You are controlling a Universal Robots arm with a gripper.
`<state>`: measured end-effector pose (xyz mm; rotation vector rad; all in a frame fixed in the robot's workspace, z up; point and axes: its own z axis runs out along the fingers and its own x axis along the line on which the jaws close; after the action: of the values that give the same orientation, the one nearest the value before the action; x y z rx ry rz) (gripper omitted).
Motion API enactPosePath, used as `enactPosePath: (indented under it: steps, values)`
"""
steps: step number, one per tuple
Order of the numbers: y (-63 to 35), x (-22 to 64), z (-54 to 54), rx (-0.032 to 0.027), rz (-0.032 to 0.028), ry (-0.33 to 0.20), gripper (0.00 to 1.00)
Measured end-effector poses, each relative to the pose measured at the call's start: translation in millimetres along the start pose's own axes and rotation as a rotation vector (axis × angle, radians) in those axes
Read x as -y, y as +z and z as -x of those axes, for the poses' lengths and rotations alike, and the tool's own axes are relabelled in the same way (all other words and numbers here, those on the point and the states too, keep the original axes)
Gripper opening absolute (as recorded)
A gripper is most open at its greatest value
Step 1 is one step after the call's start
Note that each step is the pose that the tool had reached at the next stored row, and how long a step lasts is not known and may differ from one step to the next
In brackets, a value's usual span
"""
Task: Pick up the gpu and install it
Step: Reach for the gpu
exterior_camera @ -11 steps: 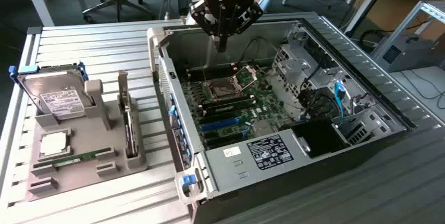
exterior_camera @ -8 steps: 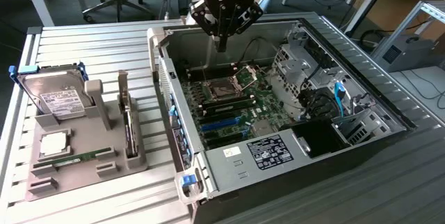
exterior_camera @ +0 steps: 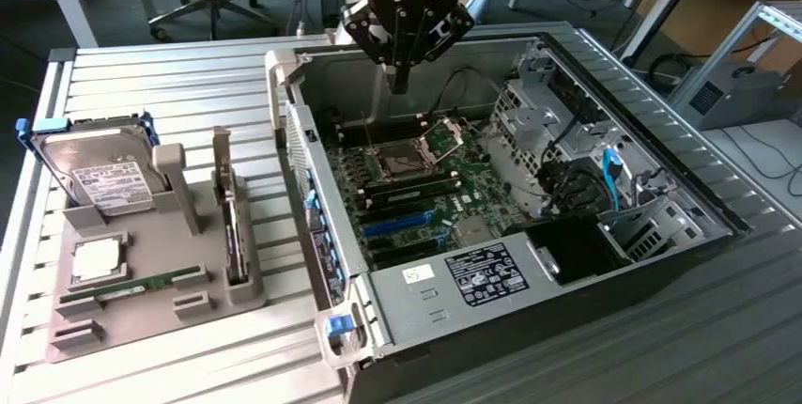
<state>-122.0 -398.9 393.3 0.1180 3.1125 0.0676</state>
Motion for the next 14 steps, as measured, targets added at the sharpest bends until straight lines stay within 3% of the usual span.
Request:
enactPosePath:
  steps: [5,14]
  values:
    - [-0.1,0.3,-4.2,0.0,0.0,0.0,0.11]
    - [-0.7,1.9,-24.7,0.0,0.0001,0.0,0.11]
